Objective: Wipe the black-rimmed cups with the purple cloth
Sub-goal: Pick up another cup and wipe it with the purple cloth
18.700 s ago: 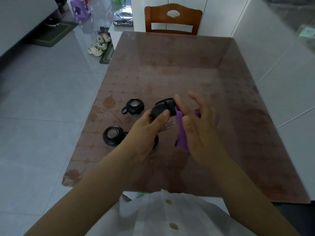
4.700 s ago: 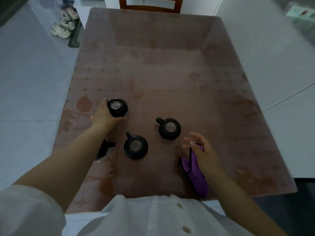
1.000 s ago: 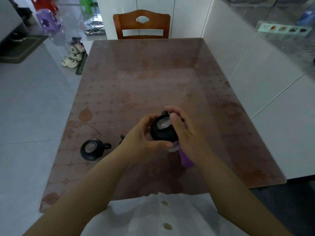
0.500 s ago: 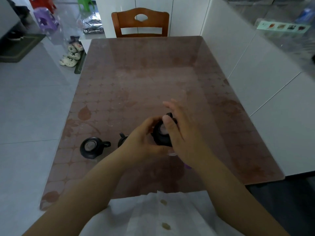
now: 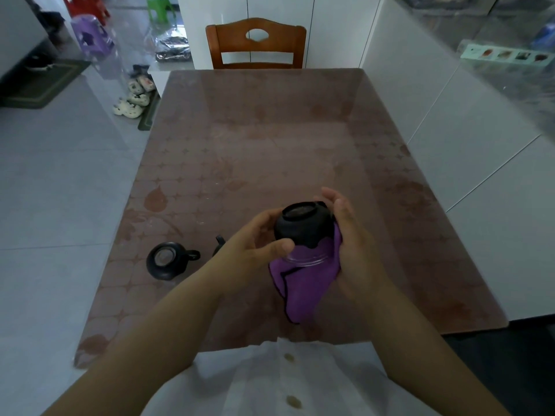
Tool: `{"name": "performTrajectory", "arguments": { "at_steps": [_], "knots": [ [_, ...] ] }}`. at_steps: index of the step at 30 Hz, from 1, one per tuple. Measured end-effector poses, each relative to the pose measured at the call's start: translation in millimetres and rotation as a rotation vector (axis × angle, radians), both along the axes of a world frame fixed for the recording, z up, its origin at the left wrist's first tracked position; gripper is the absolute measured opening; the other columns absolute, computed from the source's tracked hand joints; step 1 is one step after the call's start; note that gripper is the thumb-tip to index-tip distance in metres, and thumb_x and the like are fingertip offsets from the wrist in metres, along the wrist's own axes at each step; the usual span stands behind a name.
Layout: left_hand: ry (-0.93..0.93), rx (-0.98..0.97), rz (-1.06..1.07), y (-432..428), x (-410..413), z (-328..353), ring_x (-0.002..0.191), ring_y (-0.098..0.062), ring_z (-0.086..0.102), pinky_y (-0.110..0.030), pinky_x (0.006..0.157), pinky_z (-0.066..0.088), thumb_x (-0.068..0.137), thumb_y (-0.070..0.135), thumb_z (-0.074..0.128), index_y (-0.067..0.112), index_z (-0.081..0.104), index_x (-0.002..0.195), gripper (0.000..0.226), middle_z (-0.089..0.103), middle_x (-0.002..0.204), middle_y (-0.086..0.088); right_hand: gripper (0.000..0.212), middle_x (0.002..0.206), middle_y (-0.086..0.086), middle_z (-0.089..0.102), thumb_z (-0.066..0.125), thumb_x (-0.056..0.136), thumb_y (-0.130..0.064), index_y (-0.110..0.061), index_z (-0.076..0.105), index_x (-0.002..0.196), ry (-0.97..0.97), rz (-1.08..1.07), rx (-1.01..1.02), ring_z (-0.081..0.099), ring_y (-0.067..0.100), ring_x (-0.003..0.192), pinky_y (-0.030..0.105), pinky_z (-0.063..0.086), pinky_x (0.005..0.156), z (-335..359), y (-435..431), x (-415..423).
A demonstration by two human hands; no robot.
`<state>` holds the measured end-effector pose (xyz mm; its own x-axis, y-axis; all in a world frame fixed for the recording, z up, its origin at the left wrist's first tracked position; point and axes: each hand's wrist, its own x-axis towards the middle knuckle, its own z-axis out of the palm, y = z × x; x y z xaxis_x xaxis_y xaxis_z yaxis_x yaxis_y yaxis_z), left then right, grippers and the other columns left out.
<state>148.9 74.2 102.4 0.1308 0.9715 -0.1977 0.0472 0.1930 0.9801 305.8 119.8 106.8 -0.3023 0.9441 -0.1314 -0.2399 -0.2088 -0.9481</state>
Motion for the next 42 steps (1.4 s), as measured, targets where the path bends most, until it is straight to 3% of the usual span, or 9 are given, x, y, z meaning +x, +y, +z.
{"name": "performTrajectory", "arguments": {
  "at_steps": [5,9,16,20,23,27,31,37,42],
  "knots": [
    [-0.010,-0.016,0.118,0.9,6.0,5.5,0.087,0.014,0.060,-0.001,0.069,0.045,0.089,0.024,0.053,0.021,0.037,0.134,0.048,0.056,0.111,0.015,0.032,0.125,0.003,0.054,0.057,0.086,-0.041,-0.034,0.048,0.116,-0.006,-0.125,0.036,0.056,0.017,0.115,0.043,0.043,0.103,-7.1,5.7,-4.6],
    [-0.018,-0.024,0.196,-2.2,25.7,7.1,0.102,0.005,0.055,-0.003,0.072,0.049,0.065,0.036,0.069,0.023,0.039,0.128,0.071,0.054,0.113,0.018,0.056,0.140,-0.008,0.040,0.056,0.080,-0.039,-0.034,0.034,0.131,-0.049,-0.138,0.142,0.045,0.009,0.127,0.025,0.047,0.098,-8.4,4.8,-9.3],
    [-0.103,-0.011,0.304,6.2,26.4,4.7,0.083,0.010,0.064,-0.009,0.068,0.051,0.060,0.022,0.076,0.021,0.048,0.119,0.065,0.061,0.111,0.008,0.035,0.135,0.002,0.052,0.042,0.093,-0.027,-0.035,0.039,0.127,-0.087,-0.104,0.237,0.053,0.016,0.122,0.042,0.044,0.103,-4.8,4.2,-15.2],
    [-0.079,0.010,0.277,8.8,21.1,10.0,0.077,0.013,0.063,-0.004,0.061,0.048,0.070,0.013,0.075,0.024,0.044,0.117,0.057,0.059,0.105,0.013,0.036,0.133,-0.003,0.054,0.032,0.101,-0.023,-0.026,0.033,0.136,-0.041,-0.156,0.185,0.055,0.009,0.119,0.039,0.044,0.103,5.2,18.9,-1.0],
    [-0.018,0.003,0.255,11.4,18.1,6.0,0.097,0.003,0.060,-0.010,0.074,0.053,0.055,0.031,0.077,0.028,0.043,0.118,0.072,0.058,0.114,0.012,0.042,0.143,-0.006,0.040,0.034,0.100,-0.024,-0.028,0.024,0.140,-0.231,-0.020,0.367,0.045,0.003,0.127,0.028,0.037,0.108,19.9,24.2,0.3],
    [-0.030,0.022,0.234,16.0,17.3,3.4,0.089,0.005,0.065,-0.013,0.068,0.053,0.061,0.015,0.078,0.027,0.048,0.110,0.059,0.059,0.109,0.010,0.052,0.145,-0.015,0.023,0.048,0.094,-0.032,-0.047,0.020,0.136,-0.535,0.190,0.589,0.025,0.004,0.135,0.025,0.028,0.109,24.3,22.0,-14.9],
    [-0.062,0.028,0.207,19.0,8.8,8.7,0.082,0.006,0.066,-0.011,0.063,0.052,0.071,0.001,0.074,0.019,0.049,0.116,0.054,0.061,0.108,0.005,0.076,0.145,-0.010,0.032,0.065,0.069,-0.049,-0.049,0.028,0.136,-0.355,0.114,0.350,0.037,-0.005,0.125,0.009,0.043,0.091,21.6,28.0,-16.8],
    [-0.106,0.013,0.179,25.9,5.7,8.0,0.088,0.007,0.065,-0.011,0.069,0.051,0.058,0.021,0.074,0.026,0.049,0.113,0.061,0.061,0.114,0.006,0.079,0.119,0.003,0.061,0.081,0.061,-0.037,-0.043,0.042,0.129,0.051,0.050,0.037,0.064,0.023,0.106,0.039,0.055,0.083,0.9,32.4,-19.6],
    [-0.122,0.012,0.151,30.3,-0.1,14.7,0.080,0.007,0.065,-0.010,0.065,0.050,0.061,0.027,0.071,0.017,0.048,0.124,0.068,0.061,0.108,0.005,0.065,0.102,0.003,0.072,0.066,0.070,-0.023,-0.035,0.043,0.130,0.214,0.071,0.001,0.067,0.026,0.098,0.040,0.056,0.081,2.3,36.5,-15.4]
  ]
}}
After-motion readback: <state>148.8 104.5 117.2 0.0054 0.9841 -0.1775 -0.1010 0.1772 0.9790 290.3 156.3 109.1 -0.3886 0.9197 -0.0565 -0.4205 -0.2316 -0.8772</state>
